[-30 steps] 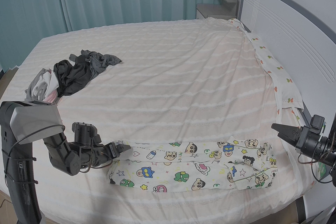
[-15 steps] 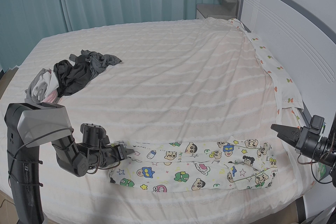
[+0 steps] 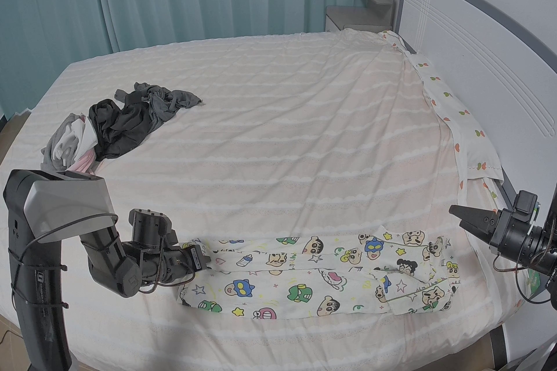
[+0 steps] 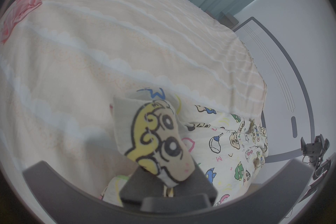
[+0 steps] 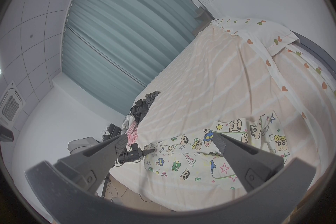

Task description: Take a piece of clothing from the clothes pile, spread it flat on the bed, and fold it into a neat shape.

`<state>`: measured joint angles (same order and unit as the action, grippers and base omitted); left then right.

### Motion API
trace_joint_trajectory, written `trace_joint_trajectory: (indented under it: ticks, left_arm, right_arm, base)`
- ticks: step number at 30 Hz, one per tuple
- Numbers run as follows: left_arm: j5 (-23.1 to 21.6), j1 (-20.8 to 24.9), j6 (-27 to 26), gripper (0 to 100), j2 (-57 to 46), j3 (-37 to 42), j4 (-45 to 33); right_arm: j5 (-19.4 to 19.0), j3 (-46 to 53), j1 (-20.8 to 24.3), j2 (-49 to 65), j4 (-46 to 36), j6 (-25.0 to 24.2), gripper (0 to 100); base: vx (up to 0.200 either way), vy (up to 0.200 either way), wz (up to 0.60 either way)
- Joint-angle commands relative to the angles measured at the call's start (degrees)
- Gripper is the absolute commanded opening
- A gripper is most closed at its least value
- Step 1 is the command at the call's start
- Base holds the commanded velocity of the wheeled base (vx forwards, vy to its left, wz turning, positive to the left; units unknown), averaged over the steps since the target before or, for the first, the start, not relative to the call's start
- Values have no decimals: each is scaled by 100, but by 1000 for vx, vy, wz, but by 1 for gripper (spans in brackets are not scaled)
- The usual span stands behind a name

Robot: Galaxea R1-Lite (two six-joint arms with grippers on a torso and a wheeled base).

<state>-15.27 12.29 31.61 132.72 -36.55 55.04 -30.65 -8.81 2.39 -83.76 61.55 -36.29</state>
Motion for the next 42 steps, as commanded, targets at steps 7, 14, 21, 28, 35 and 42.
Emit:
trace_joint_trajectory:
  ticks: [7, 14, 21, 28, 35, 42]
  left_arm:
    - [-37, -385, 12, 0, -431, 482, 59]
    - [-72, -983, 21, 0, -475, 886, 446]
    - [-679, -1651, 38, 0, -853, 1273, 569]
    - [-1109, -2609, 21, 0, -1196, 1422, 534]
    - [-1347, -3303, -32, 0, -1319, 1519, 525]
    - [-1962, -4191, -120, 0, -1284, 1581, 525]
  right_arm:
    - [-3, -6, -19, 27, 6, -10, 100]
    - [-3, -6, -19, 35, 6, -10, 100]
    - [-3, -6, -19, 35, 6, -18, 100]
    - [-11, 2, -19, 35, 6, -18, 100]
    - [-3, -6, -19, 35, 6, -18, 100]
    - [-11, 2, -19, 35, 6, -18, 100]
  base:
    - [0, 0, 0]
    - [0, 0, 0]
    - [0, 0, 0]
    - [0, 0, 0]
    - [0, 0, 0]
    - [0, 0, 0]
